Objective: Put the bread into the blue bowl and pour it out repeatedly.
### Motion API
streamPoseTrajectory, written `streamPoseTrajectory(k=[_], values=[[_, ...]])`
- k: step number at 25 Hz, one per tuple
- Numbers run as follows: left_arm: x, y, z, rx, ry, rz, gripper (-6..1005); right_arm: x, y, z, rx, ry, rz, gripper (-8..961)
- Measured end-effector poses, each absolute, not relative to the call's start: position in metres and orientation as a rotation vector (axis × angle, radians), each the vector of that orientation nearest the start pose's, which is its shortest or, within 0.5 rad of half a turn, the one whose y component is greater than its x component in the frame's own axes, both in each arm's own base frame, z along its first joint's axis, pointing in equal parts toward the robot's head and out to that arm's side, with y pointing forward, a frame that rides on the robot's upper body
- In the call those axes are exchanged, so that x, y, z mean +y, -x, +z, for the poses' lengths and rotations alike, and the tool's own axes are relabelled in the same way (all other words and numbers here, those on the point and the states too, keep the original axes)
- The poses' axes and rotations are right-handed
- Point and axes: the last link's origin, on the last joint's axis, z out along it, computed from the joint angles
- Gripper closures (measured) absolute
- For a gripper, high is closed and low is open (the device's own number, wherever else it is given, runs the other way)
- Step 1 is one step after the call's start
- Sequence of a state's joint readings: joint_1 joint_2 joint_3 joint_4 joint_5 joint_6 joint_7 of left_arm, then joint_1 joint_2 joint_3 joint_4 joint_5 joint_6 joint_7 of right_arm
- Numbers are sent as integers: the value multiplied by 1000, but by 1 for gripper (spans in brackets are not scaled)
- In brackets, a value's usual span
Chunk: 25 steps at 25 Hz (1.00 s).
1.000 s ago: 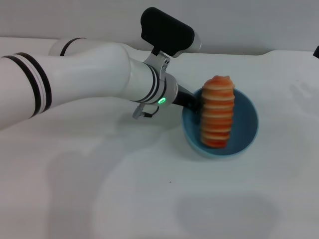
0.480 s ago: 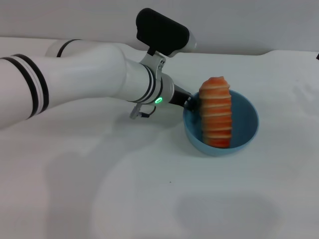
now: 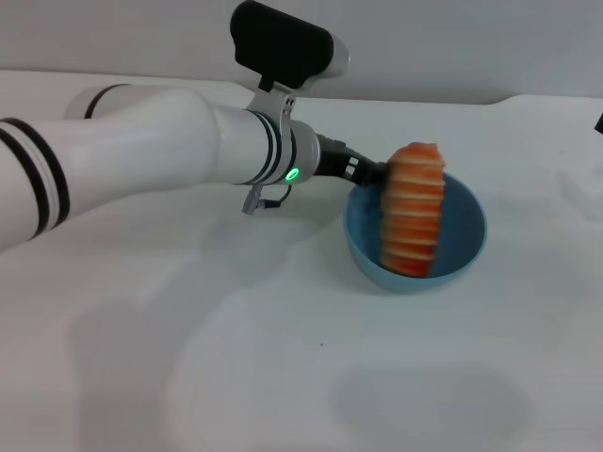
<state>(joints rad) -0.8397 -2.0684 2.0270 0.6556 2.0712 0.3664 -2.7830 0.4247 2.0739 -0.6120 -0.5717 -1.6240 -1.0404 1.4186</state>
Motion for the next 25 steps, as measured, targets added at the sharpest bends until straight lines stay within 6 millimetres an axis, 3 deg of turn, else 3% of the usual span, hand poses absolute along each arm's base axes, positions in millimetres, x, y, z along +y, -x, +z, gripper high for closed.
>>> streamPoseTrajectory(k=[6,8,12,17,25], values=[[419,172,-115,-963,2294,-152,201,356,-346,47,834,1790,801,259],[423,174,-109,-976,2252,-199,190,351,-349,44,755,1748,786,206],[427,178,-99,-928,2176,-291,168,345,-354,31,659,1736,703,206],[428,192,-88,-865,2050,-375,141,337,-355,32,621,1679,728,206],[402,208,-83,-645,1892,-523,143,321,-367,34,638,1479,739,206]])
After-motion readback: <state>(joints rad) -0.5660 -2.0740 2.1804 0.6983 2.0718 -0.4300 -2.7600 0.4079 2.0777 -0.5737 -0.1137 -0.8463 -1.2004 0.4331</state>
